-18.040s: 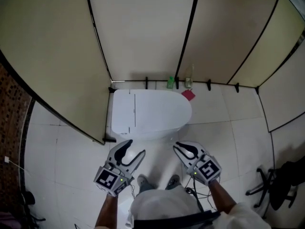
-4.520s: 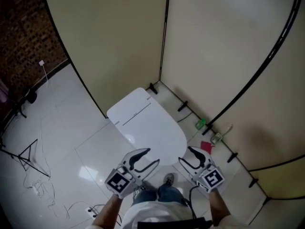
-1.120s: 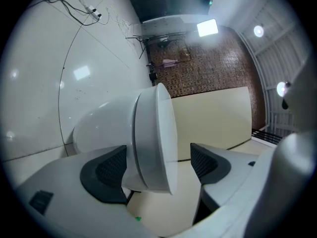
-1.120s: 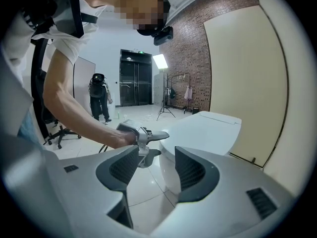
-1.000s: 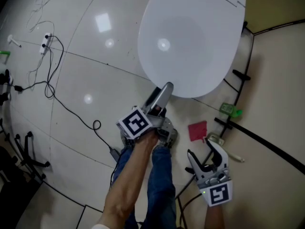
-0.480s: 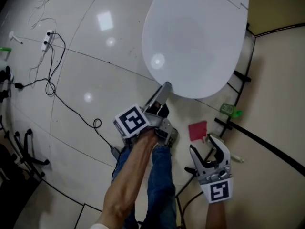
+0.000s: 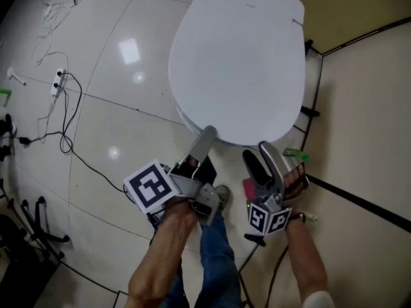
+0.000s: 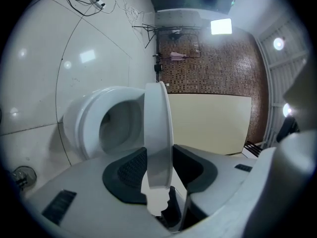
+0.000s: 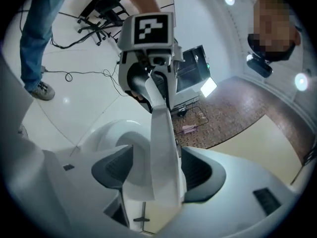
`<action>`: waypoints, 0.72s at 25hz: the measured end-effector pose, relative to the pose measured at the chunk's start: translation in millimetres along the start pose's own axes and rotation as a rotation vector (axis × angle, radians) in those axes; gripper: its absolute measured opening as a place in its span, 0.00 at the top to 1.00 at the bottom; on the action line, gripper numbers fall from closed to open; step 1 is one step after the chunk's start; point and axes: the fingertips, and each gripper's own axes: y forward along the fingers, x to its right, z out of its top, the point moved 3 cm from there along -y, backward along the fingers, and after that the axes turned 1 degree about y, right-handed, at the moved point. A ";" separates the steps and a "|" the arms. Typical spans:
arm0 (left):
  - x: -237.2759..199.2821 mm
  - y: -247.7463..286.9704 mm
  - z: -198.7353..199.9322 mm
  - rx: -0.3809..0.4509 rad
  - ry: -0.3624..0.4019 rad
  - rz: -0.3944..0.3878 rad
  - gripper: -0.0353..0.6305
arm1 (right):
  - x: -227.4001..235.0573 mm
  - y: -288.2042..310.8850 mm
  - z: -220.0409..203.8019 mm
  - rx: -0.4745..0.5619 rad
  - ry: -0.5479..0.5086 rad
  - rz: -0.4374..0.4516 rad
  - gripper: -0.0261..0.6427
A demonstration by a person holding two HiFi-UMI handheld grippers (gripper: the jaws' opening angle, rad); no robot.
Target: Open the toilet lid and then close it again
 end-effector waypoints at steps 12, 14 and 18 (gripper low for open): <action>74.7 8.8 4.5 -0.075 0.049 -0.158 0.70 | 89.9 12.1 3.6 -0.042 -0.013 -0.157 0.69; 95.0 4.5 10.0 -0.090 0.101 -0.195 0.68 | 113.4 15.6 3.2 -0.040 0.006 -0.149 0.69; 141.9 -9.3 20.2 -0.145 0.327 -0.262 0.65 | 165.7 25.0 -0.5 -0.030 0.086 -0.105 0.70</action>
